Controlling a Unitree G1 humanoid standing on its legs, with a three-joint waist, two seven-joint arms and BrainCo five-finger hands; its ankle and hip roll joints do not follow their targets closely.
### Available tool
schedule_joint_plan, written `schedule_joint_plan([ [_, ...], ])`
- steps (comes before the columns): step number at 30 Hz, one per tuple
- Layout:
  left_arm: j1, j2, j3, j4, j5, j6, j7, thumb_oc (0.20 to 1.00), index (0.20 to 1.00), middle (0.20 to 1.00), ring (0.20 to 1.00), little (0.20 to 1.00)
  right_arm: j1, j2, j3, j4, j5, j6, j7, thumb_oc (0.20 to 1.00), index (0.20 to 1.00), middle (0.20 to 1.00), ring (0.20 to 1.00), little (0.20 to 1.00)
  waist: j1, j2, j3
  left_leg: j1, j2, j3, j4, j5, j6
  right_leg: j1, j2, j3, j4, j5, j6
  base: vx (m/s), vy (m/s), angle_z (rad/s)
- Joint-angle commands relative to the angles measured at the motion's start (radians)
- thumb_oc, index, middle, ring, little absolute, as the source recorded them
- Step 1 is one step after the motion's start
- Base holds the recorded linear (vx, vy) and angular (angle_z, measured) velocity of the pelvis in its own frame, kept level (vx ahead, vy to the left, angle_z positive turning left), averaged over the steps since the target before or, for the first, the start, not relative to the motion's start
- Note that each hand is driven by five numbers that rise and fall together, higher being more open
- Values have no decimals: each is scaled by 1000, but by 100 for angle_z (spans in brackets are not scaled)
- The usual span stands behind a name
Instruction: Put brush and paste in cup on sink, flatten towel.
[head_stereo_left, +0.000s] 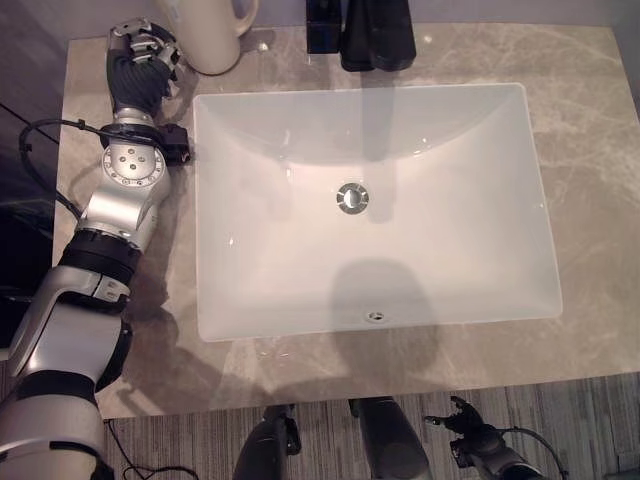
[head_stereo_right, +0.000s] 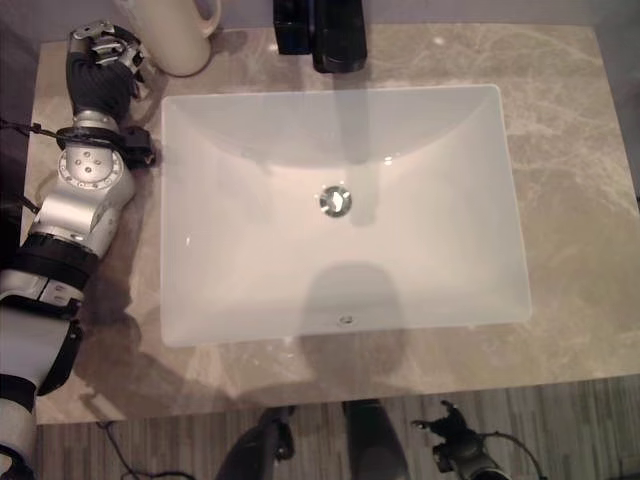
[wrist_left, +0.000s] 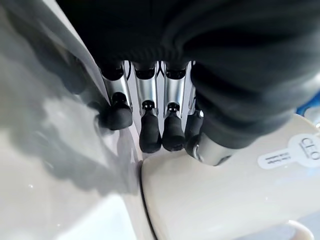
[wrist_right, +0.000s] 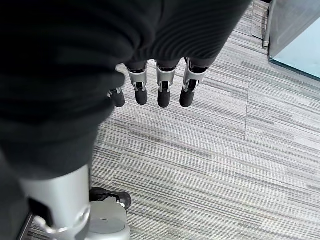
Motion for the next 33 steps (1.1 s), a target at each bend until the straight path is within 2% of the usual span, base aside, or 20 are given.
schedule_joint_plan([
  [1,-6,13,-36,58,87,22,-15,200,200,200,200,200,39,-24,11,-14,32,-16,-22,1000,1000,1000,1000,1000,-27,-10,19,21,64,25,125,-84,-55,-39,-3,88,74,-50,61,7,-28,-4],
  [9,-11,-14,-42,64,123,30,9,200,200,200,200,200,46,-16,21,-6,33,-26,-31,1000,1000,1000,1000,1000,-29,-19,11,17,70,23,133,-87,-56,-38,5,90,70,-47,57,2,-12,-1],
  [15,25,-48,-6,60,165,38,44,200,200,200,200,200,43,-14,23,11,24,-23,-39,1000,1000,1000,1000,1000,-21,-35,0,27,71,16,142,-96,-56,-15,7,89,62,-45,59,0,0,0],
  [20,135,-79,72,-4,196,47,75,200,200,200,200,200,51,-13,7,45,3,-7,-33,1000,1000,1000,1000,1000,-1,-47,-17,54,63,-2,150,-107,-52,40,-2,70,53,-46,57,0,0,0],
  [22,208,-100,130,-57,211,47,98,200,200,200,200,200,55,-11,-4,62,-11,3,-26,1000,1000,1000,1000,1000,19,-58,-22,83,60,-14,151,-118,-50,89,-11,54,39,-47,59,6,15,7],
  [29,367,-81,243,-193,245,40,110,200,200,200,200,200,67,-7,-25,74,-33,14,2,1000,1000,1000,1000,1000,54,-89,-26,122,52,-37,170,-134,-43,171,-29,24,14,-47,63,-16,33,13],
  [33,481,-87,311,-306,249,24,85,200,200,200,200,200,77,0,-35,85,-51,23,21,1000,1000,1000,1000,1000,75,-117,-33,131,40,-48,227,-171,-31,217,-45,9,8,-48,67,-31,57,18],
])
